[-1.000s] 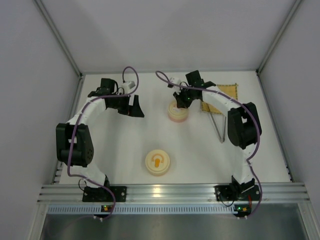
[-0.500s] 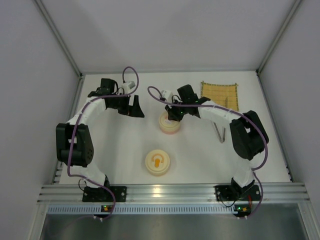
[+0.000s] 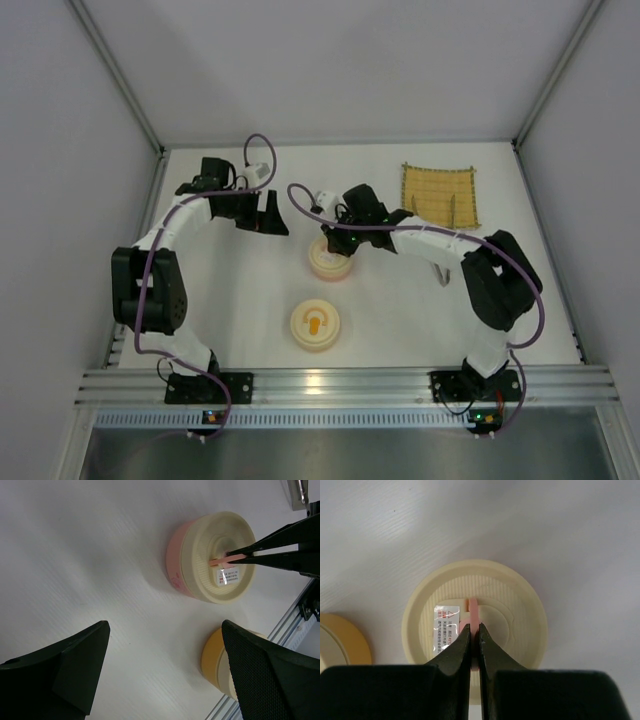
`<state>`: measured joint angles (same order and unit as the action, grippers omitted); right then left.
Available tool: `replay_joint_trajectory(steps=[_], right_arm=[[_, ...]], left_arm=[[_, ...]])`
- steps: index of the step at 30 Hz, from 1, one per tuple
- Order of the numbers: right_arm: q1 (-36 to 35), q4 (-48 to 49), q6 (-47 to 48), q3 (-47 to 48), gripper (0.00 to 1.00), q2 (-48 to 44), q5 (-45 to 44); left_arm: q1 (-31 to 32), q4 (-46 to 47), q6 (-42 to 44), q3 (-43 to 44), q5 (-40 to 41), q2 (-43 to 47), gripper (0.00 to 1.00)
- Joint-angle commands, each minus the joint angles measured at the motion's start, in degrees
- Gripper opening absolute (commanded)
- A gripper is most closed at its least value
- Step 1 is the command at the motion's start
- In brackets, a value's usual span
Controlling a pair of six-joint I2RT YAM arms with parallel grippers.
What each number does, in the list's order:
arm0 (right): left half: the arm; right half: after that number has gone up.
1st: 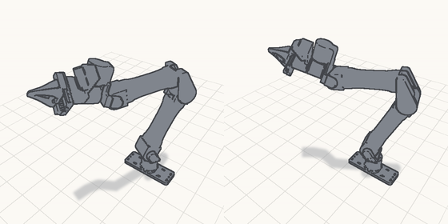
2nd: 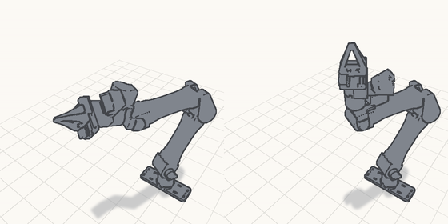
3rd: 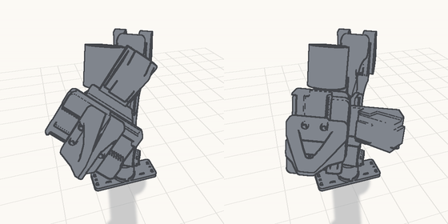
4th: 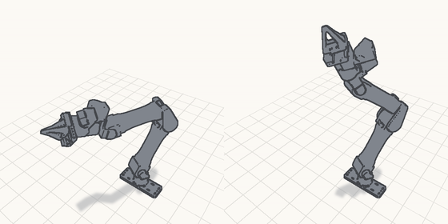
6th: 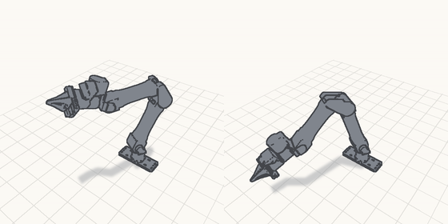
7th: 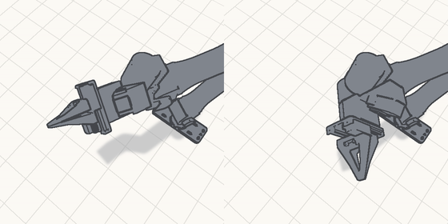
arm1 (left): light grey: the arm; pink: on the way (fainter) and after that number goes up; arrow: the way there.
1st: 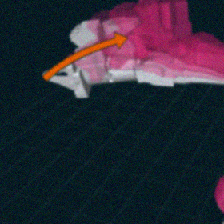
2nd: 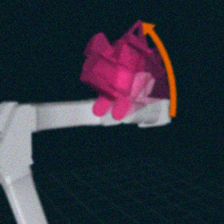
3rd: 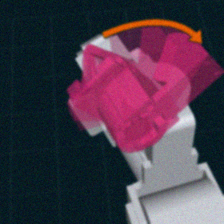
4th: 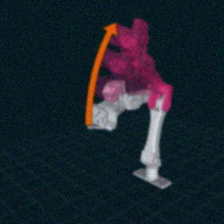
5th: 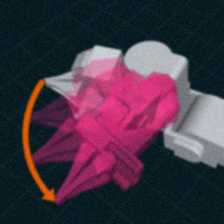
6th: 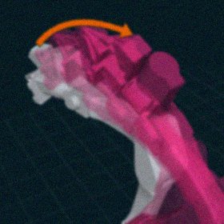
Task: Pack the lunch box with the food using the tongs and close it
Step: Close the box lid on the packing box.
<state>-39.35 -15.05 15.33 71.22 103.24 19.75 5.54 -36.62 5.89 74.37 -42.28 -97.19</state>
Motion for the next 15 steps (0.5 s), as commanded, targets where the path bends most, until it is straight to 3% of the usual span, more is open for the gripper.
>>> replay_joint_trajectory(steps=[1,9,15], right_arm=[[-2.2,0.1,-5.9,-5.5,0.00,0.2,-5.0],[-3.7,4.1,-15.3,-8.2,0.00,-0.3,-10.9],[-6.9,6.4,-27.7,-8.6,0.00,0.7,-20.1]], left_arm=[[-0.5,1.9,-0.7,-0.9,0.0,3.8,0.98],[-1.3,3.2,-2.2,-1.8,0.4,4.9,0.98],[-1.8,5.4,-4.6,-3.4,2.2,6.8,0.98]])
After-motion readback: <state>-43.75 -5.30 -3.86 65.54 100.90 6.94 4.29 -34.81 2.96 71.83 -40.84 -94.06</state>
